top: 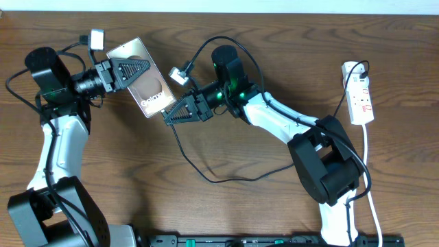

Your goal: Plug charger to phone and switch on socket

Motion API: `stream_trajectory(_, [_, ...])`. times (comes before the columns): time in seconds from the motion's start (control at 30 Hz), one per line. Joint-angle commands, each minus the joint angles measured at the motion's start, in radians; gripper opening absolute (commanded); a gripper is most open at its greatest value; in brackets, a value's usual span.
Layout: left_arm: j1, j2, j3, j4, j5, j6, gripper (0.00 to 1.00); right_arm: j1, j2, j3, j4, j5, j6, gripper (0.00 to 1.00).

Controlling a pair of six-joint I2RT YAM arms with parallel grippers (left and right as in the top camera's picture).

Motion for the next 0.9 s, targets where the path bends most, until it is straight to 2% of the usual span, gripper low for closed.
stream_trajectory(0.0, [0.0, -0.003, 0.002, 0.005, 0.029, 0.034, 0.07, 0.005, 0.004, 0.013, 0.003, 0.023, 0.03, 0.01])
stream_trajectory(0.87, [0.0, -0.003, 0.002, -0.019, 0.029, 0.042, 0.07, -0.014, 0.004, 0.013, 0.008, 0.085, 0.031, 0.01])
